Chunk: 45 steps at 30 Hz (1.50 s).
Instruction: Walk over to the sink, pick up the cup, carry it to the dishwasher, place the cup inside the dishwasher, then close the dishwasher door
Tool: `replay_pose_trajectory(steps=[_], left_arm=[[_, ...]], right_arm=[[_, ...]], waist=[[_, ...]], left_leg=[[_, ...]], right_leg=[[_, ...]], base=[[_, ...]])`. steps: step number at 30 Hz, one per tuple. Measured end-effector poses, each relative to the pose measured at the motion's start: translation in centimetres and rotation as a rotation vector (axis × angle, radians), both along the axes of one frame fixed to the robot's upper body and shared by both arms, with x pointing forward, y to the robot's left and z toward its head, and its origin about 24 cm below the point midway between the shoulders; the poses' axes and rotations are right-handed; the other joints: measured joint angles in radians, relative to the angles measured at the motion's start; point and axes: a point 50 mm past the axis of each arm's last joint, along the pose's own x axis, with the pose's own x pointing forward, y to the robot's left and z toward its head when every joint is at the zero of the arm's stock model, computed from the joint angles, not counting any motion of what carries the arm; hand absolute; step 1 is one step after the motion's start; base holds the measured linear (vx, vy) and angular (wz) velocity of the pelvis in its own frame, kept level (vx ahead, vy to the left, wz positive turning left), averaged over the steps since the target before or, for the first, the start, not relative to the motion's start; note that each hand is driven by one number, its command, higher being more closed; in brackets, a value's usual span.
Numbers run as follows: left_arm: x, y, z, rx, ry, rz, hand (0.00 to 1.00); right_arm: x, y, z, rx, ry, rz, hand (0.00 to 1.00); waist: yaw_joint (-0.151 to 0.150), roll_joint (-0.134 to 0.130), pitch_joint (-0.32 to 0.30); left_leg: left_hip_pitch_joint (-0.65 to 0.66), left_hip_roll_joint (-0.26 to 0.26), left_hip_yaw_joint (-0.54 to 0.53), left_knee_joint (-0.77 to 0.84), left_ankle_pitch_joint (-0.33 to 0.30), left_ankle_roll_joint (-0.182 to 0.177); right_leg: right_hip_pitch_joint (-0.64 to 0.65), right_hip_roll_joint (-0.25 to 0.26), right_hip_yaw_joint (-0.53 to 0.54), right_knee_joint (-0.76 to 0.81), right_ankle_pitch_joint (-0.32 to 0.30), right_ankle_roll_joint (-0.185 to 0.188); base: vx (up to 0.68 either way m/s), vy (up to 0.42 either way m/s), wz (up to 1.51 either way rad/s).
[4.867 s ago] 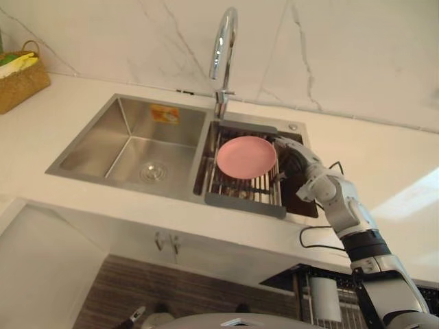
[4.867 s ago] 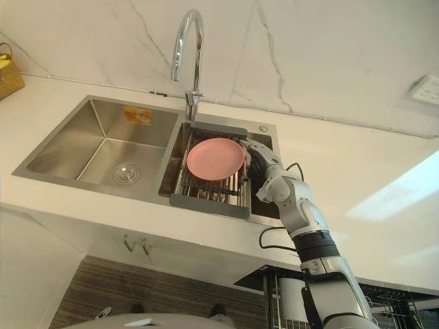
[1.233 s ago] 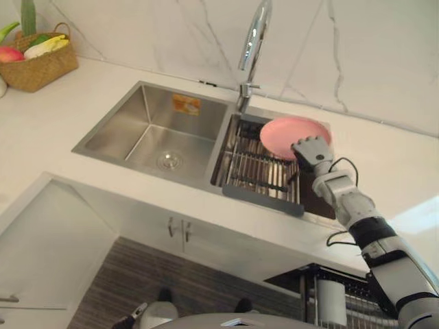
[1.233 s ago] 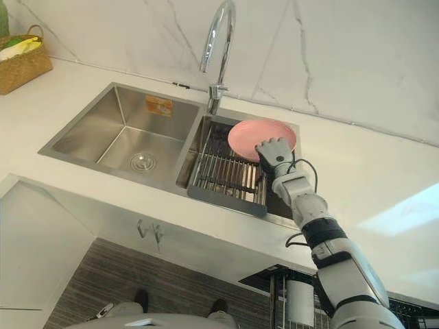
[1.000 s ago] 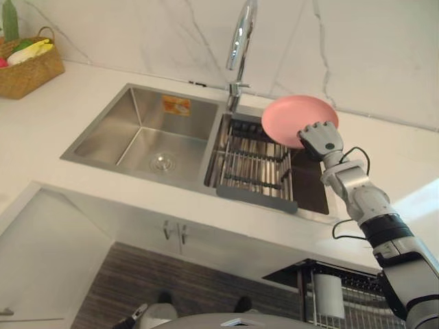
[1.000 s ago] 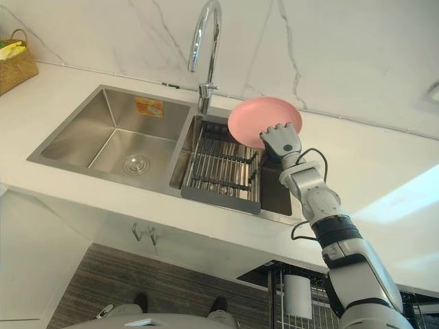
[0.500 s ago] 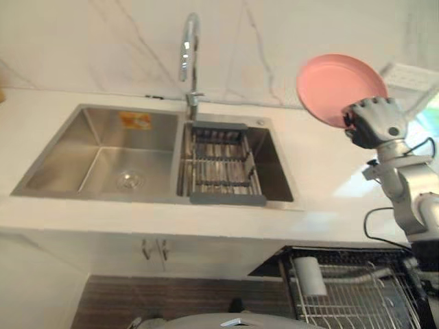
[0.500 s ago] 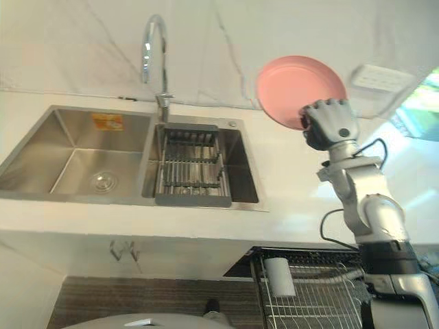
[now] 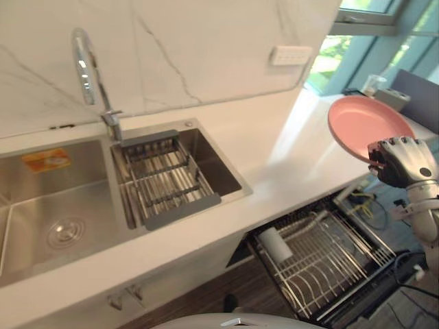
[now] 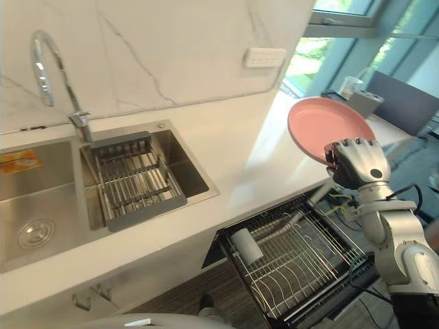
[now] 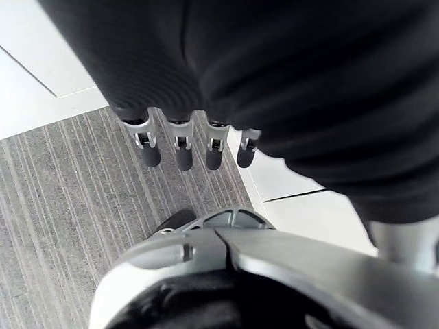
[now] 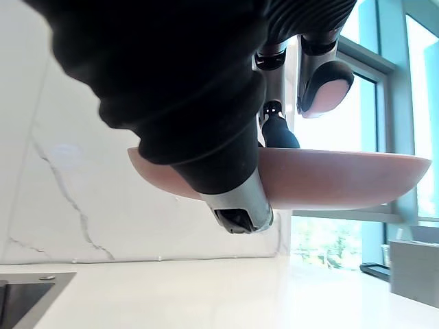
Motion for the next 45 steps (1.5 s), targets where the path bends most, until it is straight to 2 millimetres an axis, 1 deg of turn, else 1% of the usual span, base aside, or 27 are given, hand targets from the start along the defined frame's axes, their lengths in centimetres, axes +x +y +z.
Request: replay_pose_trajectory(steps=[1,3,5,8,9,10,12,13,14,17,18,19,21,23,24,27,31,33,35,36,38,40,41,42,43,44,45], left_arm=[[0.0,0.0,0.0,0.0,-0.001,0.007,0.0],[0.1,0.0,0.0,0.005,0.003,0.011,0.0],[0.1,0.0,0.0,0.004,0.007,0.012,0.0],[0.4,0.0,0.0,0.006,0.015,0.011,0.0],[0.7,0.0,0.0,0.008,0.014,0.004,0.0],[0.9,-0.1,0.0,0.01,0.014,0.002,0.0],[1.3,-0.2,-0.1,0.017,0.015,-0.011,0.0],[1.5,-0.3,-0.1,0.017,0.015,-0.02,0.0],[1.7,-0.5,-0.1,0.015,0.012,-0.024,0.0],[2.1,-1.1,-0.2,0.004,0.006,-0.002,0.0],[2.2,-1.4,-0.3,-0.004,0.005,0.004,0.0],[2.2,-1.5,-0.3,-0.008,0.004,0.008,0.0],[2.8,-1.6,-0.3,-0.011,-0.013,0.005,0.0],[3.2,-1.7,-0.2,-0.014,-0.025,0.004,0.0],[3.4,-1.8,-0.2,-0.016,-0.032,0.003,0.0],[3.8,-1.9,-0.1,-0.016,-0.047,0.003,0.0],[3.8,-2.0,-0.2,-0.021,-0.046,0.008,0.0],[3.9,-2.0,-0.2,-0.024,-0.047,0.013,0.0],[4.1,-2.0,-0.1,-0.025,-0.049,0.014,0.0],[4.3,-2.1,-0.1,-0.028,-0.057,0.021,0.0],[4.4,-2.0,-0.1,-0.027,-0.06,0.024,0.0],[5.1,-1.9,0.0,-0.025,-0.074,0.027,0.0],[5.4,-1.9,0.0,-0.026,-0.082,0.025,0.0],[5.7,-1.9,0.0,-0.026,-0.089,0.024,0.0],[6.1,-1.9,0.1,-0.027,-0.099,0.026,0.0],[6.4,-1.9,0.1,-0.03,-0.106,0.036,0.0],[6.8,-1.9,0.2,-0.033,-0.117,0.041,0.0]], right_arm=[[-0.1,-0.1,-0.2,0.009,0.005,-0.004,1.0],[-0.4,-0.2,-0.9,0.05,0.007,-0.025,1.0],[-0.8,-0.6,-1.4,0.083,0.01,-0.047,1.0],[-1.3,-0.8,-2.5,0.141,0.027,-0.077,1.0],[-1.4,-0.8,-2.9,0.163,0.025,-0.09,1.0],[-1.5,-0.9,-3.1,0.174,0.024,-0.097,1.0],[-1.6,-0.8,-3.4,0.198,0.022,-0.108,1.0],[-1.8,-1.0,-3.8,0.221,0.017,-0.125,1.0],[-1.8,-1.2,-4.0,0.233,0.016,-0.139,1.0],[-2.3,-2.3,-5.9,0.298,0.055,-0.231,1.0],[-2.5,-2.8,-6.9,0.322,0.075,-0.27,1.0],[-2.6,-3.0,-7.3,0.335,0.085,-0.29,1.0],[-3.3,-3.7,-9.2,0.382,0.111,-0.372,1.0],[-3.6,-3.9,-10.1,0.409,0.115,-0.41,1.0],[-3.7,-3.7,-10.4,0.422,0.105,-0.424,1.0],[-4.1,-4.0,-11.1,0.435,0.096,-0.467,1.0],[-4.6,-4.5,-12.1,0.445,0.107,-0.518,1.0],[-4.7,-4.3,-12.6,0.462,0.112,-0.528,1.0],[-4.7,-4.2,-12.7,0.469,0.114,-0.531,1.0],[-4.7,-4.2,-12.7,0.47,0.111,-0.534,1.0],[-4.6,-4.2,-12.7,0.472,0.113,-0.536,1.0],[-4.0,-4.5,-12.9,0.485,0.117,-0.559,1.0],[-3.9,-4.7,-13.0,0.491,0.119,-0.569,1.0],[-3.3,-4.7,-13.3,0.519,0.12,-0.578,1.0],[-2.7,-4.6,-13.3,0.532,0.119,-0.579,1.0],[-2.4,-4.5,-13.2,0.534,0.117,-0.574,1.0],[-1.7,-4.3,-12.9,0.534,0.115,-0.555,1.0]], waist=[[-0.002,0.0,0.0],[-0.011,0.005,0.005],[-0.013,0.01,0.007],[-0.018,0.025,0.023],[-0.019,0.024,0.034],[-0.016,0.036,0.045],[-0.012,0.039,0.055],[-0.012,0.052,0.07],[-0.013,0.049,0.073],[-0.009,0.08,0.098],[-0.008,0.094,0.107],[-0.008,0.099,0.11],[-0.008,0.118,0.122],[-0.009,0.122,0.131],[-0.01,0.128,0.134],[-0.011,0.134,0.146],[-0.01,0.142,0.161],[-0.012,0.143,0.167],[-0.011,0.146,0.177],[-0.011,0.15,0.195],[-0.011,0.156,0.201],[-0.012,0.167,0.228],[-0.011,0.173,0.241],[-0.009,0.168,0.258],[-0.009,0.183,0.272],[-0.009,0.185,0.286],[-0.009,0.193,0.308]], left_leg=[[0.0,0.008,0.003,0.015,-0.012,-0.002],[-0.004,0.05,0.022,0.099,-0.073,-0.012],[-0.013,0.073,0.024,0.148,-0.107,-0.012],[-0.02,0.093,0.028,0.187,-0.13,-0.01],[-0.02,0.094,0.033,0.191,-0.135,-0.009],[-0.02,0.095,0.038,0.191,-0.135,-0.009],[-0.016,0.095,0.039,0.188,-0.135,-0.009],[-0.016,0.095,0.039,0.185,-0.135,-0.009],[-0.015,0.095,0.039,0.184,-0.135,-0.009],[-0.016,0.094,0.035,0.174,-0.135,-0.009],[-0.016,0.094,0.032,0.171,-0.134,-0.009],[-0.017,0.094,0.03,0.17,-0.134,-0.009],[-0.017,0.094,0.02,0.168,-0.131,-0.01],[-0.015,0.094,0.018,0.16,-0.127,-0.011],[-0.014,0.09,0.018,0.151,-0.121,-0.011],[-0.015,0.079,0.014,0.132,-0.101,-0.01],[-0.019,0.073,0.004,0.109,-0.082,-0.012],[-0.021,0.067,-0.002,0.091,-0.07,-0.015],[-0.022,0.062,-0.003,0.081,-0.064,-0.015],[-0.024,0.061,-0.004,0.081,-0.063,-0.013],[-0.04,0.058,-0.006,0.082,-0.06,-0.011],[-0.059,0.05,-0.011,0.084,-0.049,-0.005],[-0.061,0.049,-0.013,0.084,-0.049,-0.004],[-0.074,0.045,-0.013,0.09,-0.046,0.0],[-0.084,0.045,-0.015,0.102,-0.044,0.001],[-0.089,0.045,-0.017,0.108,-0.044,0.002],[-0.1,0.044,-0.021,0.117,-0.043,0.002]], right_leg=[[0.0,0.005,0.0,0.003,-0.001,-0.001],[0.001,0.03,0.0,0.012,-0.011,-0.016],[0.0,0.042,-0.001,0.013,-0.013,-0.018],[0.001,0.048,-0.006,0.013,-0.011,-0.016],[0.001,0.047,-0.022,0.013,-0.001,-0.002],[0.0,0.047,-0.039,0.012,0.006,0.001],[0.0,0.047,-0.063,0.011,0.011,0.007],[0.001,0.048,-0.067,0.01,0.011,0.007],[0.002,0.047,-0.07,0.01,0.012,0.007],[0.002,0.044,-0.087,0.01,0.012,0.007],[0.003,0.043,-0.09,0.009,0.012,0.007],[0.004,0.043,-0.092,0.009,0.011,0.007],[0.012,0.041,-0.107,0.006,0.011,0.008],[0.017,0.039,-0.111,0.001,0.011,0.008],[0.017,0.036,-0.113,0.001,0.011,0.008],[0.016,0.028,-0.118,-0.007,0.015,0.018],[0.015,0.025,-0.13,-0.016,0.016,0.017],[0.015,0.025,-0.135,-0.029,0.02,0.011],[0.014,0.024,-0.136,-0.036,0.02,0.011],[0.013,0.022,-0.136,-0.037,0.021,0.011],[-0.002,0.019,-0.137,-0.035,0.024,0.01],[-0.02,0.009,-0.139,-0.032,0.035,0.008],[-0.021,0.007,-0.14,-0.031,0.039,0.013],[-0.038,0.003,-0.14,-0.026,0.039,0.012],[-0.053,-0.002,-0.14,-0.016,0.04,0.011],[-0.058,-0.005,-0.14,-0.008,0.04,0.012],[-0.071,-0.01,-0.139,0.007,0.039,0.011]], base=[[0.04,-0.006,-0.45],[0.03,-0.009,-0.4],[0.02,0.013,-0.3],[0.02,0.024,-0.13],[0.01,0.02,-0.16],[0.01,0.01,-0.17],[0.01,-0.01,-0.12],[0.01,-0.011,-0.04],[0.0,0.0,0.0],[-0.01,-0.019,0.06],[-0.02,-0.026,0.08],[-0.02,-0.029,0.11],[-0.03,-0.04,0.12],[-0.06,-0.05,0.06],[-0.06,-0.048,0.03],[-0.07,-0.055,0.05],[-0.08,-0.072,0.08],[-0.07,-0.07,0.06],[-0.06,-0.049,0.02],[-0.06,-0.033,0.01],[-0.05,-0.02,0.01],[-0.03,-0.014,0.05],[-0.04,-0.005,0.04],[-0.03,0.003,0.04],[-0.03,0.008,0.02],[-0.03,0.013,0.04],[-0.04,0.013,0.04]])
